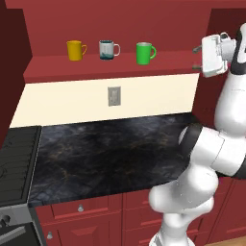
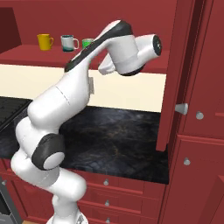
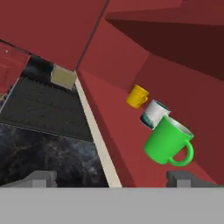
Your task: Pick the mug on the counter and place it in the cabinet with the handle facing the right, like the mugs already inside.
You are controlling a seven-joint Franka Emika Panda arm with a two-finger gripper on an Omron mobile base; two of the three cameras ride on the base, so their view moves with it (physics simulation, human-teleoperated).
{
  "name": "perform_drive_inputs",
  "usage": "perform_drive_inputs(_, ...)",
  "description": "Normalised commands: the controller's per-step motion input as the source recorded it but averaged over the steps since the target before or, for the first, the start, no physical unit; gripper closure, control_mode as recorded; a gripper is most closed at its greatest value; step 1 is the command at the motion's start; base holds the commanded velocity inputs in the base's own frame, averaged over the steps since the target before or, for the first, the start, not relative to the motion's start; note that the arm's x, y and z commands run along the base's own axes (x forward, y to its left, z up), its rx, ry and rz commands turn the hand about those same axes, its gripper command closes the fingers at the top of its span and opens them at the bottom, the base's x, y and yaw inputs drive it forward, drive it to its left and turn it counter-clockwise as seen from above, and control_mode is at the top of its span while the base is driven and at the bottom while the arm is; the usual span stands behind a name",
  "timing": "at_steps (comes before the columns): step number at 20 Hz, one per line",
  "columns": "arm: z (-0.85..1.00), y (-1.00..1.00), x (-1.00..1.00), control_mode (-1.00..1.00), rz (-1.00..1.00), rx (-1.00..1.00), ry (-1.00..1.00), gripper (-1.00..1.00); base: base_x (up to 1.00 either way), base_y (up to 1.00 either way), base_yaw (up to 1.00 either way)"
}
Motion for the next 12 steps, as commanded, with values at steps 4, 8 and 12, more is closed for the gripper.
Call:
perform_drive_inputs(4, -0.94, 0.79, -1.0, -1.0, -0.23, 0.06, -0.15, -1.0, 0.0, 0.0, 0.0)
perform_drive_inputs(8, -0.93, 0.89, -1.0, -1.0, -0.22, 0.01, -0.11, -1.0, 0.0, 0.0, 0.0)
perform_drive_inputs(12, -0.93, 0.87, -1.0, -1.0, -0.22, 0.05, -0.02, -1.0, 0.0, 0.0, 0.0)
